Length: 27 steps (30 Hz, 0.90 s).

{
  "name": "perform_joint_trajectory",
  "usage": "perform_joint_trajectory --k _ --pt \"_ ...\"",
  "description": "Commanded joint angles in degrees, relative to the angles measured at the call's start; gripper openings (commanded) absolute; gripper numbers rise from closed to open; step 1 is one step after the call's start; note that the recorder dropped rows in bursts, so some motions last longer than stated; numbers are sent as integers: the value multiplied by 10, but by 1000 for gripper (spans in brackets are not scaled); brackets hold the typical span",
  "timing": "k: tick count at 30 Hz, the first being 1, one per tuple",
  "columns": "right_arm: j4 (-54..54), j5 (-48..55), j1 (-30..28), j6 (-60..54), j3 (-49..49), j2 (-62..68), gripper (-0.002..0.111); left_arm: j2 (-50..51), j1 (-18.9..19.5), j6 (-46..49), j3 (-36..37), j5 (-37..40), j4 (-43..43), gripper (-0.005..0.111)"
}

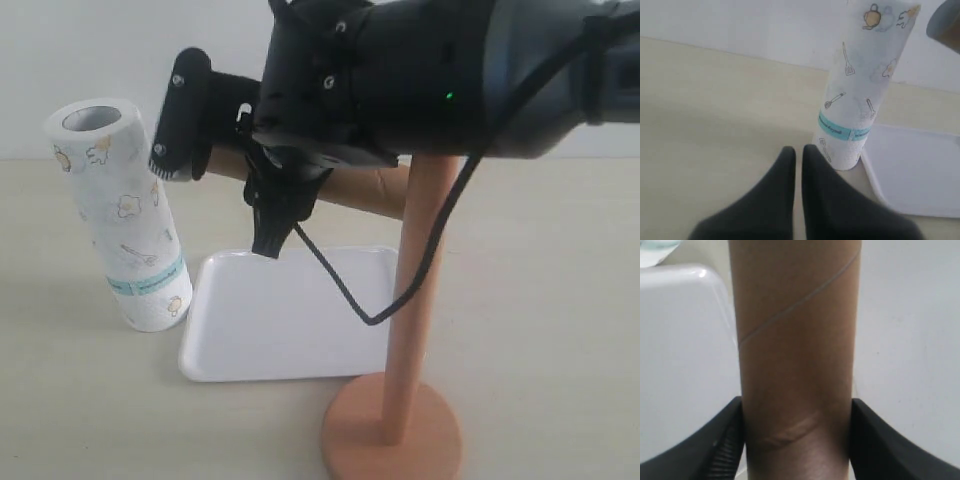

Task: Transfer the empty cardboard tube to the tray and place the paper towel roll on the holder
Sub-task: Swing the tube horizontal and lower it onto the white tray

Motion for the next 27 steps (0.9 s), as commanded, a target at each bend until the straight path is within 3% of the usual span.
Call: perform_joint_trajectory --k 1,12,27 --pt "44 19 1 -58 -5 17 0 -2 1 -5 1 -1 1 4" --pt "136 14 1 -139 -5 71 0 -2 1 -5 1 -1 1 4" --pt "139 -1 1 -165 -5 158 0 -2 1 -5 1 -1 1 4"
